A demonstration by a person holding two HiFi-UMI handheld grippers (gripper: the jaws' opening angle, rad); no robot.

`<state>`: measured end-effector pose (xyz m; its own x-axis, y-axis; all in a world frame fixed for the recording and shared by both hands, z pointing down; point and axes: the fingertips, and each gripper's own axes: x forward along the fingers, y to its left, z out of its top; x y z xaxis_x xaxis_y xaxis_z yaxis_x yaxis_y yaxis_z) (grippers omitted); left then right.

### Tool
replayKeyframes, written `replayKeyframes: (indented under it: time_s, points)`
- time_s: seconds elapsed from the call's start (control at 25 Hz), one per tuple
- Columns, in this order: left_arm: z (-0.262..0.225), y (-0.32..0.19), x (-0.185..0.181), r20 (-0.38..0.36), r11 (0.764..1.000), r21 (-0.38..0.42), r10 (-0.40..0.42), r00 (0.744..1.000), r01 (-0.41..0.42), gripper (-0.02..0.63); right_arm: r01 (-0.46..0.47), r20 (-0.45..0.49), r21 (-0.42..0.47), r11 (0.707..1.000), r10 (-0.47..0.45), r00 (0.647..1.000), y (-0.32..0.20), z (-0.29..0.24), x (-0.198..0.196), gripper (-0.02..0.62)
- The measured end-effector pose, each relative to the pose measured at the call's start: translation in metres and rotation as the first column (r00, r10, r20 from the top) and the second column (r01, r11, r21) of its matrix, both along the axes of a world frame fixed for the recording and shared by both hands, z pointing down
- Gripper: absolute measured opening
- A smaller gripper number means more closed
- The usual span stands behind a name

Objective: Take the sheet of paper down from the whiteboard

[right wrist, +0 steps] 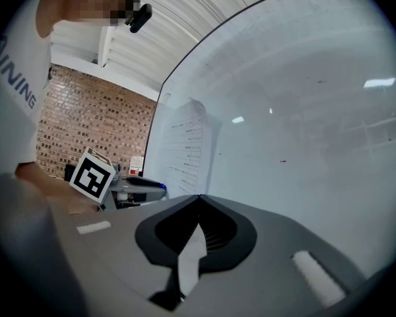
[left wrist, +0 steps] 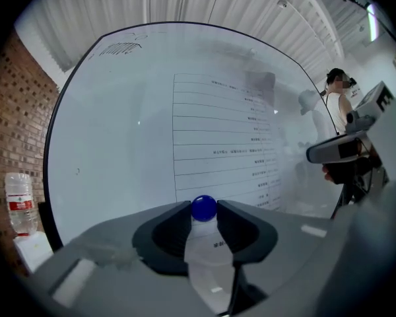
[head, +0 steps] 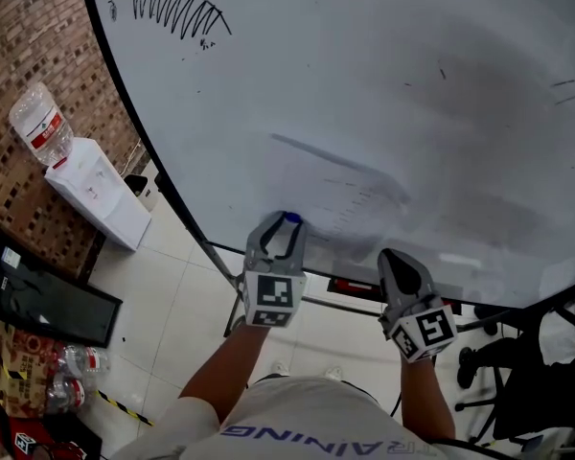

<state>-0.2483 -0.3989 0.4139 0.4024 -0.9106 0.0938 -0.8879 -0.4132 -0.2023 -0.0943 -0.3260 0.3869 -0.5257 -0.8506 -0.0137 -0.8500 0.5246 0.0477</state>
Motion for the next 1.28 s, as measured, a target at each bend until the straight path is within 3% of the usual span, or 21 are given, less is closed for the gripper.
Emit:
replayKeyframes:
  time_s: [0.12,0.24,0.28,0.8,0.96,1.08,1.28]
  points:
    - [-0.001,0.0,0.0,-0.014,1.0,-0.007,0.004,1.0,-0.004,0.13,-0.027,-0.012,0.022,0.999,0.028,1.0,-0.005,-0.015,0.004,0.003]
    - [0.0,0.001,0.001,-0.019,1.0,-0.013,0.009,1.0,-0.01,0.13,-0.028,-0.016,0.047,0.998,0.029,0.999,-0.008,-0.038,0.003,0.154]
    - [0.0,0.0,0.001,-0.018,1.0,-0.012,0.01,1.0,-0.011,0.129,-0.03,-0.015,0.055,0.998,0.031,0.999,-0.009,-0.048,0.002,0.166]
    - [-0.001,-0.001,0.001,-0.031,1.0,-0.016,0.018,0.999,-0.018,0.129,-0.05,-0.197,0.19,0.981,0.088,0.977,-0.016,-0.104,-0.014,0.155]
    - [0.0,0.001,0.001,-0.036,1.0,-0.023,0.021,0.999,-0.021,0.129,-0.073,-0.21,0.193,0.978,0.114,0.971,-0.018,-0.112,-0.017,0.091]
    - [0.0,0.0,0.002,-0.036,0.999,-0.023,0.027,0.999,-0.027,0.129,-0.077,-0.19,0.225,0.971,0.121,0.974,-0.017,-0.117,-0.019,0.008]
    - [-0.001,0.0,0.001,-0.042,0.999,-0.032,0.034,0.999,-0.036,0.129,-0.057,-0.204,0.221,0.974,0.103,0.974,-0.014,-0.11,-0.016,0.008]
